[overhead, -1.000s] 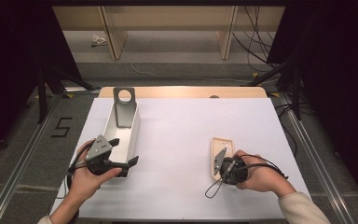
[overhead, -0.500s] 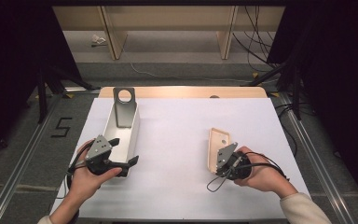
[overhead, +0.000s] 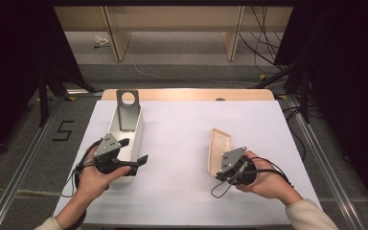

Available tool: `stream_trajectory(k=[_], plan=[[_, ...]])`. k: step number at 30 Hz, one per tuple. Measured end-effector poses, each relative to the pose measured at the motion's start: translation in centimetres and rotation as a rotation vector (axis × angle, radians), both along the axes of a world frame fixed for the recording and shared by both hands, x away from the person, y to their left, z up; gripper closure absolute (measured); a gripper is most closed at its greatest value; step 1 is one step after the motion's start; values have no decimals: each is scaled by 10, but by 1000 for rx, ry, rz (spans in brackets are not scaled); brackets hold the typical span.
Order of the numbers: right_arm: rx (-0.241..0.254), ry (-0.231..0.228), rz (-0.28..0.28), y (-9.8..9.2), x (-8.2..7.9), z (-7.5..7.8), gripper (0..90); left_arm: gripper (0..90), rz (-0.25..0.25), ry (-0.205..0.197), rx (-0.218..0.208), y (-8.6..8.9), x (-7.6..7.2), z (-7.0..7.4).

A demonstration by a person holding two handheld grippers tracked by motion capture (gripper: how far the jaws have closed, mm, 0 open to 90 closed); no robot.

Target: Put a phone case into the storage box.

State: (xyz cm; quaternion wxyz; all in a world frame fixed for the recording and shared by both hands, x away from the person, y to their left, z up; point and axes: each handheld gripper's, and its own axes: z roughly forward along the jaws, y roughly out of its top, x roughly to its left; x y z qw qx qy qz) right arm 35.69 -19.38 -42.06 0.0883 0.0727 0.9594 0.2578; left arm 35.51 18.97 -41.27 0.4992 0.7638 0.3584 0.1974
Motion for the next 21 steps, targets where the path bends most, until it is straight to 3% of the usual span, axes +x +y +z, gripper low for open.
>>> stream_trajectory(k=[9, 10, 11, 21], plan=[[47, -26, 2, 7, -4, 2, 875, 113, -29, 1, -15, -19, 11, 13], [49, -29, 3, 8, -5, 2, 875, 115, -15, 32, -26, -23, 10, 14], [53, -28, 7, 10, -6, 2, 875, 118, -33, 4, -10, -25, 14, 15], [82, -25, 28, 18, -11, 4, 875, 138, -70, 26, 6, -50, 28, 21]])
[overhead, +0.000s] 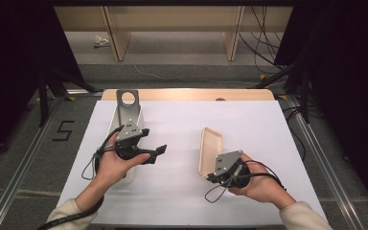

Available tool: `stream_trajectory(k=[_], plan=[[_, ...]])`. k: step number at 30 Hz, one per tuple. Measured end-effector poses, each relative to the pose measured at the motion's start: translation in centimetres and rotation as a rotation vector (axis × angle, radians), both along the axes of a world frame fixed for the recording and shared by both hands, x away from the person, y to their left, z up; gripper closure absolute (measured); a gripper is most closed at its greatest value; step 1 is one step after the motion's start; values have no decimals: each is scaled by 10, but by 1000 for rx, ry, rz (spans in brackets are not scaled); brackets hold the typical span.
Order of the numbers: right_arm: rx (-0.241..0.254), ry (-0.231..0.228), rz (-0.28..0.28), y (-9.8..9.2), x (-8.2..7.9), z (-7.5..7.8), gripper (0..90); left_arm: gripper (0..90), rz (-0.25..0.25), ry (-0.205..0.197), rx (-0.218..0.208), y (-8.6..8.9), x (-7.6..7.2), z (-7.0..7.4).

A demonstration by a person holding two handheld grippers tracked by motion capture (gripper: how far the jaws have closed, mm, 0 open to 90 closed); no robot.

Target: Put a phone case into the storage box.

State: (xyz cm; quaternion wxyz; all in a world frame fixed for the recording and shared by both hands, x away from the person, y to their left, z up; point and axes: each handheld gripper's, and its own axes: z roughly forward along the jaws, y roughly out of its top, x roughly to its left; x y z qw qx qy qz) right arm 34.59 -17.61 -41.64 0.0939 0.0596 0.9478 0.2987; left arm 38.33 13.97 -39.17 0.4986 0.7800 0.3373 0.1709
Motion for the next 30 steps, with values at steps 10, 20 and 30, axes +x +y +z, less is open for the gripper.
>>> stream_trajectory(k=[10, 20, 30], plan=[[7, -10, 15, 7, -4, -1, 876, 153, -38, 23, 8, -17, 10, 2], [13, -17, 27, 14, -7, -2, 876, 159, -55, 39, 20, -33, 15, 4], [13, -12, 42, 18, -9, -2, 876, 166, -84, 54, 27, -49, 20, 5]])
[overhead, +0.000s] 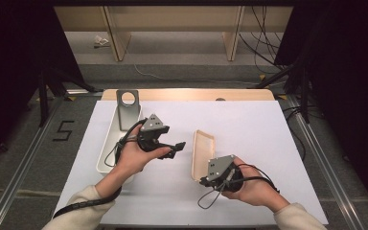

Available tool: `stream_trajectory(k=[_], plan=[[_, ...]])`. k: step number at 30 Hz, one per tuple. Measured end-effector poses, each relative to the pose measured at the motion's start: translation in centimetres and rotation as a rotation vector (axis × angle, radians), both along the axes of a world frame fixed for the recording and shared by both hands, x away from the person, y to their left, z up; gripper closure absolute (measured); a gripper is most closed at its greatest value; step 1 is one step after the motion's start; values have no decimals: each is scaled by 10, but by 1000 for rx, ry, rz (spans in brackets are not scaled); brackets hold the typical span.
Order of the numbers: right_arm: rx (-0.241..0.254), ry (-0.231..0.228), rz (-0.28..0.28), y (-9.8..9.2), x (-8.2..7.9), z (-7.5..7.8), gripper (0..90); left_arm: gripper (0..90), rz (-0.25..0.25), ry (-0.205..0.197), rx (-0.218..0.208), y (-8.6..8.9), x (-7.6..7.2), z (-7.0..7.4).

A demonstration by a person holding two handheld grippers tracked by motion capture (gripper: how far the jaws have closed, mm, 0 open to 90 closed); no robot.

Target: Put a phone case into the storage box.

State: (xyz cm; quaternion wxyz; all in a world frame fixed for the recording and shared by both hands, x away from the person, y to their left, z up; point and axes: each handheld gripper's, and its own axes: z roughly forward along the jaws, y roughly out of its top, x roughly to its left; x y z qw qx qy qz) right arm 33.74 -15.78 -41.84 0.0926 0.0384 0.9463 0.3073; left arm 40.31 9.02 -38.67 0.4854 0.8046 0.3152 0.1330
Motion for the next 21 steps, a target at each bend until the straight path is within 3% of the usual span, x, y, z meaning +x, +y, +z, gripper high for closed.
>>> stream_trajectory(k=[9, 21], plan=[[6, -12, 9, 4, -2, 1, 875, 182, -3, 22, 16, -13, 6, -2], [10, -18, 18, 8, -4, 3, 875, 289, 23, 120, 28, -30, 24, -6]])
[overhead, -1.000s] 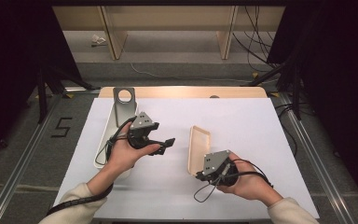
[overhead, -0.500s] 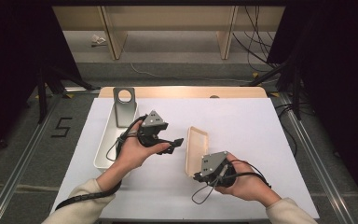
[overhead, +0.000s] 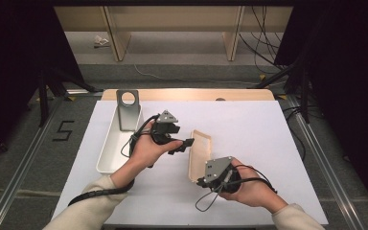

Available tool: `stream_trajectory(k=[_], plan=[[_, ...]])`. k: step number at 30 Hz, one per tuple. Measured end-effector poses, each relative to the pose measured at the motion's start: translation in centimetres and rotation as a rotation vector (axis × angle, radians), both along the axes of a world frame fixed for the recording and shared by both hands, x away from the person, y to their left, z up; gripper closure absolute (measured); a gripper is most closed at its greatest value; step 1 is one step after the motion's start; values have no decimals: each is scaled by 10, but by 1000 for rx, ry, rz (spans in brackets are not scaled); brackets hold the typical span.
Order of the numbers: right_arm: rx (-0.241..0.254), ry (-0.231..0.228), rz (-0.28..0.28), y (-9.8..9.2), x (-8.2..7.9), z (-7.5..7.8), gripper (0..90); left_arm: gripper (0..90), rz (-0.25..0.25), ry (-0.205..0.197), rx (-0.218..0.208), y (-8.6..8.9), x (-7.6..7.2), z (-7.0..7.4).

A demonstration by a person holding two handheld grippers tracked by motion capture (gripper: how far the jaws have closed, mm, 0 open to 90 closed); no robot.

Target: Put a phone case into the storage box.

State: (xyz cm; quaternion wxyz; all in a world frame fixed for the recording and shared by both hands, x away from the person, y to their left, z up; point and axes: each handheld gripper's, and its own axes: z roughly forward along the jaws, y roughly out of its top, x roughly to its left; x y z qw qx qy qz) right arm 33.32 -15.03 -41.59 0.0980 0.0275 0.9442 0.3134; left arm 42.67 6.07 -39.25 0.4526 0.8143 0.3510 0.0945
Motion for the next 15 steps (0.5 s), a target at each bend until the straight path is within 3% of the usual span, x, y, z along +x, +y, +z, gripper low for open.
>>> stream_trajectory(k=[15], plan=[[-1, -18, 11, 3, -2, 2, 875, 522, 69, 145, -6, -15, 13, -4]])
